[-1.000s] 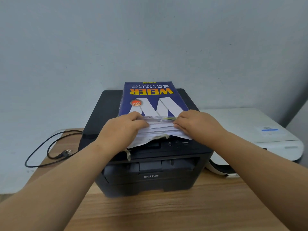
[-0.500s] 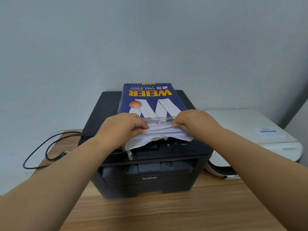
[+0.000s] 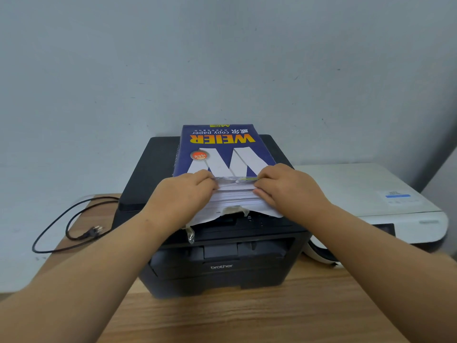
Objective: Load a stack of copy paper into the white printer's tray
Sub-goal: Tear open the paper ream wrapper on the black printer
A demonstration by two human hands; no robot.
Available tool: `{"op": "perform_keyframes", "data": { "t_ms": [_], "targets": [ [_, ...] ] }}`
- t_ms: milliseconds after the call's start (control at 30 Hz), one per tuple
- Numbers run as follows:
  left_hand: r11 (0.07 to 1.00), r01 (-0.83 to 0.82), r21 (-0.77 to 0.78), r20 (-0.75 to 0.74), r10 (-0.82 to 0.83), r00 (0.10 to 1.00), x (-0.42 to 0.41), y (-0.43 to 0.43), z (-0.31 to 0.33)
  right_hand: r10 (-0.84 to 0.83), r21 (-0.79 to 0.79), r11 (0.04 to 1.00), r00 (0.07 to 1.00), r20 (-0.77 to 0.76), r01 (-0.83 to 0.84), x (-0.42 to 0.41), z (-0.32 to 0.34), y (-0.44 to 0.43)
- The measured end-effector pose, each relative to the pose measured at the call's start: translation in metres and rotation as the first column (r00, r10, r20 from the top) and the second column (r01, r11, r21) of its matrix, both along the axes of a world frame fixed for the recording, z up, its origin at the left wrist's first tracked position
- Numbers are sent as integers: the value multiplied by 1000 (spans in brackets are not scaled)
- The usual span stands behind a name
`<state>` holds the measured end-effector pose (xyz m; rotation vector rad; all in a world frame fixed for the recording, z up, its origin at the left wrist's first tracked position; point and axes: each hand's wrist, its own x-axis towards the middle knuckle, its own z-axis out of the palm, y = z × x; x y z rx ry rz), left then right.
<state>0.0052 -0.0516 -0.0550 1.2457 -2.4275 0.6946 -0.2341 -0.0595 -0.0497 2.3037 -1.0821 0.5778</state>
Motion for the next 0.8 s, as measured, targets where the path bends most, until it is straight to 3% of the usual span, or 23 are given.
{"op": "perform_keyframes", "data": {
  "t_ms": [233, 300, 367, 467, 533, 667, 800],
  "targets": [
    [985, 99, -139, -66, -109, 992, -6, 13, 5, 96, -255, 962, 995, -36, -102, -5, -7, 6],
    [992, 102, -74, -134, -111, 985, -5, 21, 6, 119, -301, 947, 993, -1, -114, -7, -8, 13],
    [994, 97, 51, -321, -76, 944, -6, 33, 10, 136, -338, 934, 990, 30, -118, -9, -10, 20],
    [976, 66, 208, -684, 97, 723, -5, 48, 21, 144, -367, 924, 986, 78, -106, -11, -10, 32],
    [957, -25, 288, -790, 252, 559, -2, 52, 25, 159, -380, 919, 981, 114, -105, -12, -9, 42],
    [867, -83, 492, -799, 487, 351, 7, 57, 30, 164, -388, 918, 972, 169, -87, -14, -5, 65],
    [759, -103, 642, -693, 633, 344, 10, 71, 36, 151, -394, 917, 965, 213, -57, -16, -1, 82]
  ]
}}
